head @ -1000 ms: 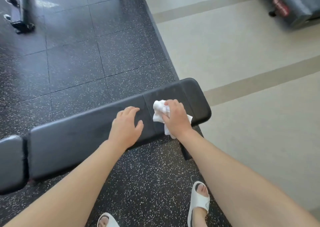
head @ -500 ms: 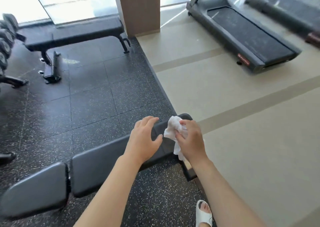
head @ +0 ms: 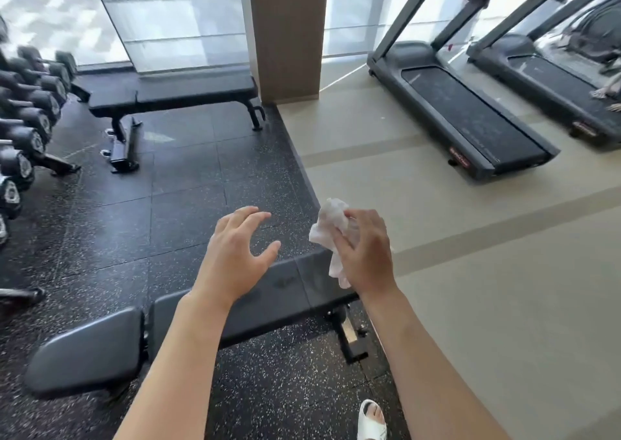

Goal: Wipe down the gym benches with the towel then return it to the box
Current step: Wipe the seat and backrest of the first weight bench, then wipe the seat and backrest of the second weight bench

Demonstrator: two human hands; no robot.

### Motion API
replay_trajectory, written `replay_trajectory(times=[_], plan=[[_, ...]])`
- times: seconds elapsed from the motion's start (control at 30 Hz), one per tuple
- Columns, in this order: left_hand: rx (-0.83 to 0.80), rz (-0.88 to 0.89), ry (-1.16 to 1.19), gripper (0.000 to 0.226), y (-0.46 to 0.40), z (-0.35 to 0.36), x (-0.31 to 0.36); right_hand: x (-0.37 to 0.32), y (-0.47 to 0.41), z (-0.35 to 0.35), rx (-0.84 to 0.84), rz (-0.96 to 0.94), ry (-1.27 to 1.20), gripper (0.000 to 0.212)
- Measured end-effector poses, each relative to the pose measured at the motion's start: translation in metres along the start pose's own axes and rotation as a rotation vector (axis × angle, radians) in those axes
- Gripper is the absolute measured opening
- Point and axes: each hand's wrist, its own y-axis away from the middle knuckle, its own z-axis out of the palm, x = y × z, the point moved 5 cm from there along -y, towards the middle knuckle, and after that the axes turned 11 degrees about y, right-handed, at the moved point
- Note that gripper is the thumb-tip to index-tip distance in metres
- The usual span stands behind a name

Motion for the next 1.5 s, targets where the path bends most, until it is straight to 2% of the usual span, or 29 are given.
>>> replay_trajectory(times=[0.33,0.47,0.63,1.2,1.5], plan=[[0.199,-0.081,-0.073,0.048,0.019,-0.010,0.068,0.012,-0.050,-0.034,0.028,-0.152,-0.056,0.025],[0.272,-0.151,-0.100,0.048,0.053,-0.015,0.082,0.005,-0.046,-0.030,-0.085,-0.271,-0.113,0.021],[0.302,-0.231,-0.131,0.049,0.097,-0.031,0.080,-0.021,-0.016,-0.025,-0.224,-0.286,-0.212,0.023],[0.492,-0.330,-0.130,0.048,0.325,-0.204,0.008,-0.227,0.163,0.014,-0.334,-0.489,-0.221,0.026],[0.637,-0.449,-0.140,0.051,0.413,-0.266,-0.032,-0.318,0.212,0.056,-0.395,-0.623,-0.224,0.027]])
